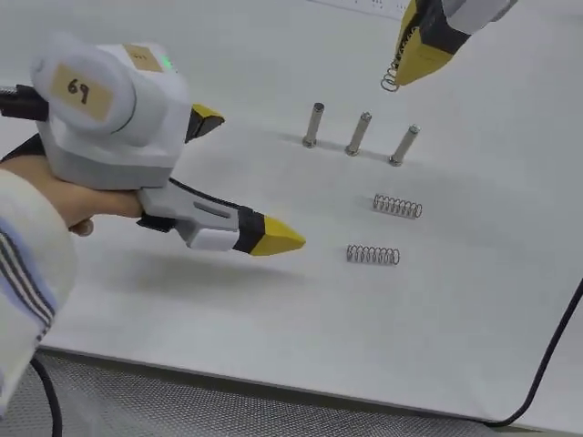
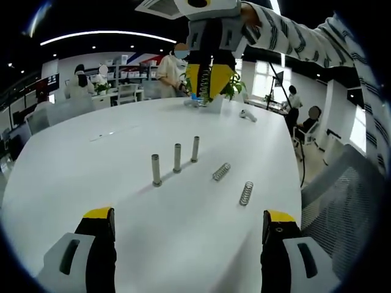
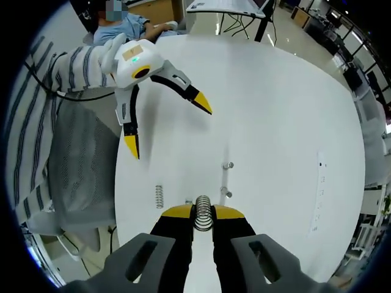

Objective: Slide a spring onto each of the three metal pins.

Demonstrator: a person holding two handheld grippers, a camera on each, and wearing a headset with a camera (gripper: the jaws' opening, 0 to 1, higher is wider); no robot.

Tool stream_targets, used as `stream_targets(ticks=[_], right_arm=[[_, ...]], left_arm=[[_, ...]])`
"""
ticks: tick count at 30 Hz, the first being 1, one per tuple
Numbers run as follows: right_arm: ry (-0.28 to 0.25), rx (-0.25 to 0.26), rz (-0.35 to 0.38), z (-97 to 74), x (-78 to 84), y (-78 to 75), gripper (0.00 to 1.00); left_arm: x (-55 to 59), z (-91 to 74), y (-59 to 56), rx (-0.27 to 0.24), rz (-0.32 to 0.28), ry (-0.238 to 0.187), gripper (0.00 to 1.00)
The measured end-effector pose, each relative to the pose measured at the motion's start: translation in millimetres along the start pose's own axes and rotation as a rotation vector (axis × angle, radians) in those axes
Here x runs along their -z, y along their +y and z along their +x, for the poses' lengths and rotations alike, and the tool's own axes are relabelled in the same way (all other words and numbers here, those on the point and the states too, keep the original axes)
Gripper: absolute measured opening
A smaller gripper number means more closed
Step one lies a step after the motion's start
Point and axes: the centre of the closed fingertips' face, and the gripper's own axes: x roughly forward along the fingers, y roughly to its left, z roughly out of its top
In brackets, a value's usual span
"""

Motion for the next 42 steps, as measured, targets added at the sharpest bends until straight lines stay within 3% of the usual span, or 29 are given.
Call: stream_targets(ticks=[19,24,27,32,34,40,42], right_arm=[[0.039,-0.01,0.014,34.4,-6.3,-26.8,0.08],[0.061,0.014,-0.005,44.7,-11.0,-34.7,0.08],[0.062,0.002,-0.01,50.1,-14.0,-34.8,0.08],[0.069,0.005,-0.026,55.5,-17.4,-37.6,0.08],[0.067,-0.004,-0.022,58.2,-19.2,-37.0,0.08],[0.071,-0.013,-0.024,66.3,-22.8,-36.9,0.08],[0.079,-0.009,-0.035,68.5,-23.0,-37.1,0.08]], left_arm=[[4.9,2.6,2.7,0.006,-0.033,0.017,0.97],[7.6,1.9,5.6,0.006,-0.049,0.029,0.96],[8.4,0.5,10.1,-0.005,-0.084,0.023,0.97],[9.6,0.3,12.2,-0.016,-0.091,0.019,0.97],[10.4,0.8,11.1,-0.006,-0.12,0.013,0.96],[12.5,0.2,11.8,-0.008,-0.122,0.017,0.96],[9.1,-0.6,10.8,0.001,-0.139,-0.003,0.97]])
